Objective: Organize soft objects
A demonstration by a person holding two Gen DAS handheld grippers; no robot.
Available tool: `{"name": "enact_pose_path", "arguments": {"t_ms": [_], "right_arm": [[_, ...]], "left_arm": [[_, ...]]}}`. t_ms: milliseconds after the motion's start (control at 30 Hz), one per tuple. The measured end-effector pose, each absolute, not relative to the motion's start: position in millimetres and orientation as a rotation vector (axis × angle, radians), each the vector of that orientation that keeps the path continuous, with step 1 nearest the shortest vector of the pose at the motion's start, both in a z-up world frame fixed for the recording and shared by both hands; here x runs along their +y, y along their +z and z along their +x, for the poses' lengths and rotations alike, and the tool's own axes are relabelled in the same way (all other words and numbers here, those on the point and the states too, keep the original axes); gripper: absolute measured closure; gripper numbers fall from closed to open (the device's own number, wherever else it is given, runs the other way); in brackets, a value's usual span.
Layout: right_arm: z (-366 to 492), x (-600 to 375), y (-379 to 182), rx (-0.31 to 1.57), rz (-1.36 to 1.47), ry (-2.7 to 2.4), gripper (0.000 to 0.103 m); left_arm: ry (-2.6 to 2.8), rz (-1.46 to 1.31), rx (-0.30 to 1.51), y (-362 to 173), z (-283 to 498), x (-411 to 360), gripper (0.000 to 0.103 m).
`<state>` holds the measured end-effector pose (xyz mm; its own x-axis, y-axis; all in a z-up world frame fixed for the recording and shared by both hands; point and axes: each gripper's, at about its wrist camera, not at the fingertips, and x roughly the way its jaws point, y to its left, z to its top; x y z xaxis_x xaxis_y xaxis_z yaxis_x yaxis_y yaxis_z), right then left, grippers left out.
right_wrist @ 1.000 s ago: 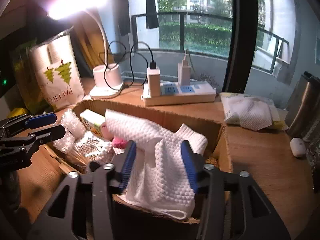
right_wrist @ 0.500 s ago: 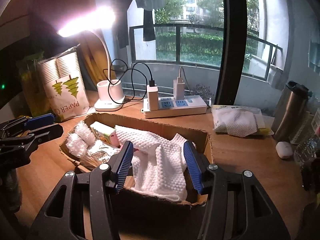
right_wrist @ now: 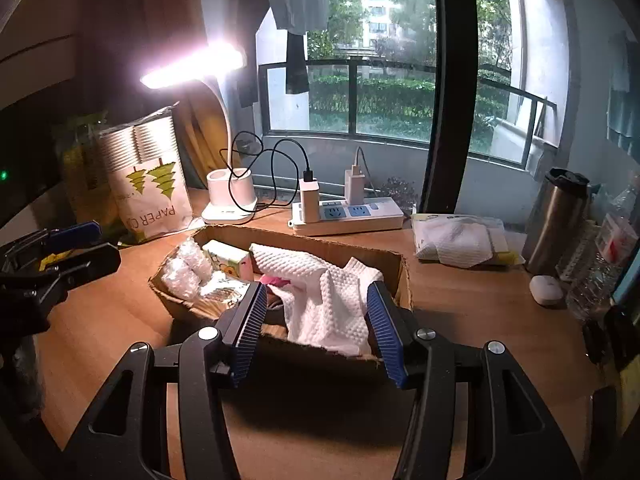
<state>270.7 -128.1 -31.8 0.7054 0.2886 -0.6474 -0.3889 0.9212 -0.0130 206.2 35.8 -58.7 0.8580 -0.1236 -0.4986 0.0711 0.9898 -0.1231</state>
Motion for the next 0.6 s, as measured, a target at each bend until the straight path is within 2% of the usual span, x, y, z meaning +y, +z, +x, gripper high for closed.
{"name": "enact_pose_path", "arguments": {"t_ms": [600], "right_arm": [[201,-144,5,0.609,-0.168,0.357,0.048]], "left_arm": [[-0.132,-0.077,0.447,-31,141,14,0.028]]}}
